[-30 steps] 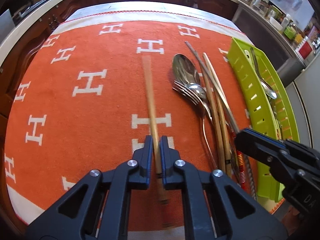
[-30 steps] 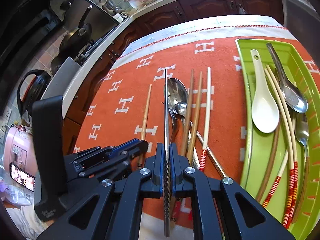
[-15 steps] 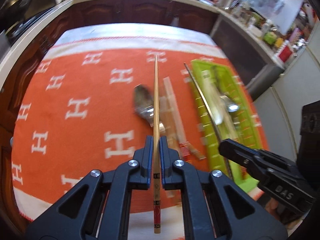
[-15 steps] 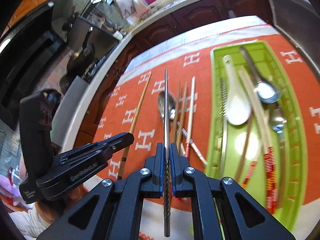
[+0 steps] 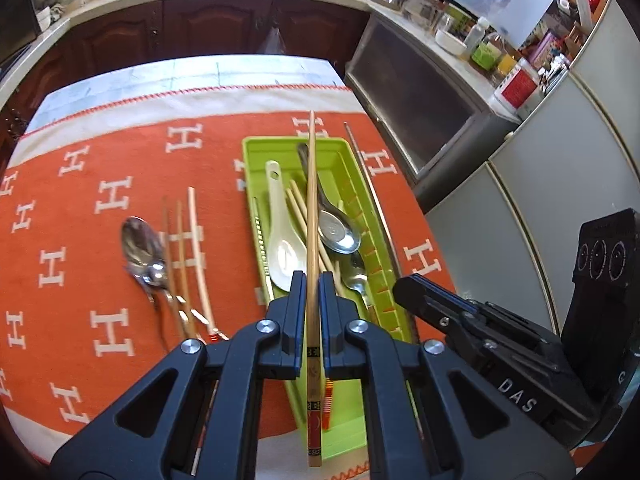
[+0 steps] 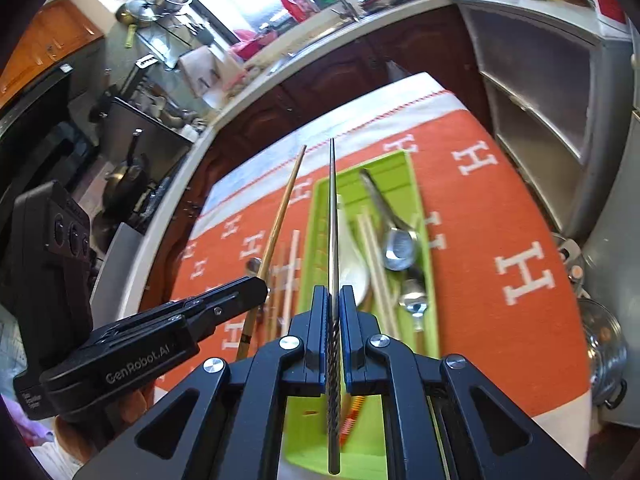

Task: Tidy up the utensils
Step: 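Carry both chopsticks into the green tray and open both grippers, then move both grippers back over the remaining utensils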

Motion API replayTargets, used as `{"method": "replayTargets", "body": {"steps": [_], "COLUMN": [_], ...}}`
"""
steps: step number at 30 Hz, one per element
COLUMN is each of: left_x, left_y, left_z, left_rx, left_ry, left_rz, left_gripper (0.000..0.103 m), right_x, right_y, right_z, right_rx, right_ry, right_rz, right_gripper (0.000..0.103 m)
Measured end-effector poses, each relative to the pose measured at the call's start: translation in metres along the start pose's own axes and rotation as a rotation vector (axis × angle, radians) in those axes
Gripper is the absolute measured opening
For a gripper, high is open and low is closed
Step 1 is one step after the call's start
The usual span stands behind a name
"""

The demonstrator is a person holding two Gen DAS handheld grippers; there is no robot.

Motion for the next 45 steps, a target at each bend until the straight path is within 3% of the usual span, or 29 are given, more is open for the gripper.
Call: {"method": "replayTargets", "body": {"steps": [8,10,13,14,16,17,29,33,37,45], "left_x": [0.020,0.018,0.012,0.009,0.001,-0.003,-0.062,-0.078,-0.089,-0.098], "left_y": [-0.020,-0.022,-0.025,-0.026,-0.028,-0.028,-0.024,-0.023,-0.025,-0.032], "left_z": [0.003,-0.001,-0.010,-0.013,-0.022,-0.026,-0.069,-0.079,-0.088,-0.122], "left_rx": [0.036,0.043,0.052,0.058,0.069,0.071,0.091,0.093,0.082,0.027], "left_ry": [0.014,0.030,0.046,0.052,0.074,0.084,0.170,0.185,0.190,0.207], "left_rz": [-0.053,-0.048,-0.041,-0.037,-0.021,-0.012,0.094,0.123,0.137,0.143], "left_gripper": [0.005,0.005,0.012,0.016,0.034,0.037,0.039,0.040,0.042,0.053], "right_x": [0.018,0.024,0.026,0.025,0.024,0.024,0.021,0.018,0.014,0.022], "right_y": [-0.004,-0.007,-0.009,-0.009,-0.010,-0.011,-0.030,-0.033,-0.034,-0.045], "right_z": [0.029,0.027,0.025,0.025,0.021,0.018,-0.031,-0.049,-0.065,-0.093], "right_rx": [0.015,0.019,0.015,0.008,-0.003,-0.002,-0.074,-0.107,-0.141,-0.196], "right_ry": [-0.034,-0.039,-0.047,-0.045,-0.039,-0.036,0.025,0.038,0.044,0.049], "right_rz": [-0.058,-0.056,-0.035,-0.024,-0.016,-0.015,-0.051,-0.053,-0.045,-0.065], "right_gripper": [0.010,0.023,0.031,0.031,0.032,0.032,0.032,0.038,0.038,0.038]}}
Point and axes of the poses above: each gripper's, at about its wrist camera, not at the fingertips, and x roughly the way its jaws point, z to its right, y to its top, the point moved 9 cm from there along x, roughly the way its jaws point, and after that the axes turned 10 degrees about z, right-handed, at the moved point
